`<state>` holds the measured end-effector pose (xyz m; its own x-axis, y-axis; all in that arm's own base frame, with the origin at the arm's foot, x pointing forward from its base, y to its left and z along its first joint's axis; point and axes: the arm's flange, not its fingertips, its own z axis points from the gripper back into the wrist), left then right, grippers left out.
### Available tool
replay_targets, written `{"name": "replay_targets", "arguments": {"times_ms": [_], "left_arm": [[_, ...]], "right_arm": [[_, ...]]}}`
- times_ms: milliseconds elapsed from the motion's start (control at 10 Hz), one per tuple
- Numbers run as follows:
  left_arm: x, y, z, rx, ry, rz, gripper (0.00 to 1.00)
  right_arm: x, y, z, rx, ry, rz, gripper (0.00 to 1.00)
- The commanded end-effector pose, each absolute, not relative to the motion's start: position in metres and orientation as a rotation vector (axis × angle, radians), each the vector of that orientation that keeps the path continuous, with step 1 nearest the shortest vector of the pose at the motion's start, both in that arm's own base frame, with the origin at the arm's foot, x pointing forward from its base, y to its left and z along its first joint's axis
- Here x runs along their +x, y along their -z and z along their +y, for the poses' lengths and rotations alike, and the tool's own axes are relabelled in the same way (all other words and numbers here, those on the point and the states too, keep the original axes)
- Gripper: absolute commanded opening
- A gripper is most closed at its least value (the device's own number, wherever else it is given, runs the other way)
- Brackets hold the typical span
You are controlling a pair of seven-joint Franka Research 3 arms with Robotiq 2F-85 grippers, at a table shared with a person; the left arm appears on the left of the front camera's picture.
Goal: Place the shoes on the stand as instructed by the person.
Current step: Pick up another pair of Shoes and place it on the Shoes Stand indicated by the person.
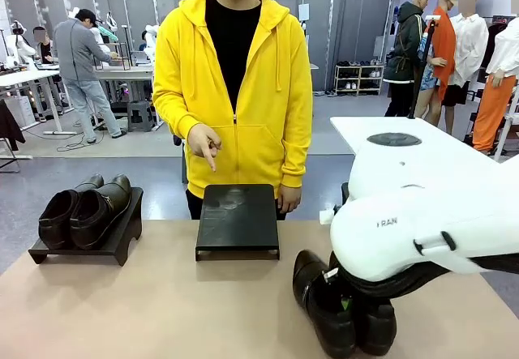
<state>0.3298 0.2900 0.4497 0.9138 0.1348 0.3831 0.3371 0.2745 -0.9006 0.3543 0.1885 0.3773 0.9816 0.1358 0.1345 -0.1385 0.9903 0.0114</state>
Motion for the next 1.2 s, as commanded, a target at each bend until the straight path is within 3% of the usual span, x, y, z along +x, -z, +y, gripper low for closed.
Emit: {"name": "replay_targets", "arguments": {"times_ms": [0,600,1100], "left_arm": [[0.325,-0.450,0.286,-1.287,0.148,-0.428,1.00],[0.325,-0.450,0.286,-1.287,0.148,-0.428,1.00],[0.325,-0.450,0.286,-1.287,0.148,-0.428,1.00]], "right_arm": [[0.342,-0.435,0.189,0.027,-0.103,-0.225,0.00],[0.389,-0.563,0.237,0.124,-0.208,-0.395,0.00],[0.428,-0.567,0.315,0.157,-0.256,-0.495,0.00]]}}
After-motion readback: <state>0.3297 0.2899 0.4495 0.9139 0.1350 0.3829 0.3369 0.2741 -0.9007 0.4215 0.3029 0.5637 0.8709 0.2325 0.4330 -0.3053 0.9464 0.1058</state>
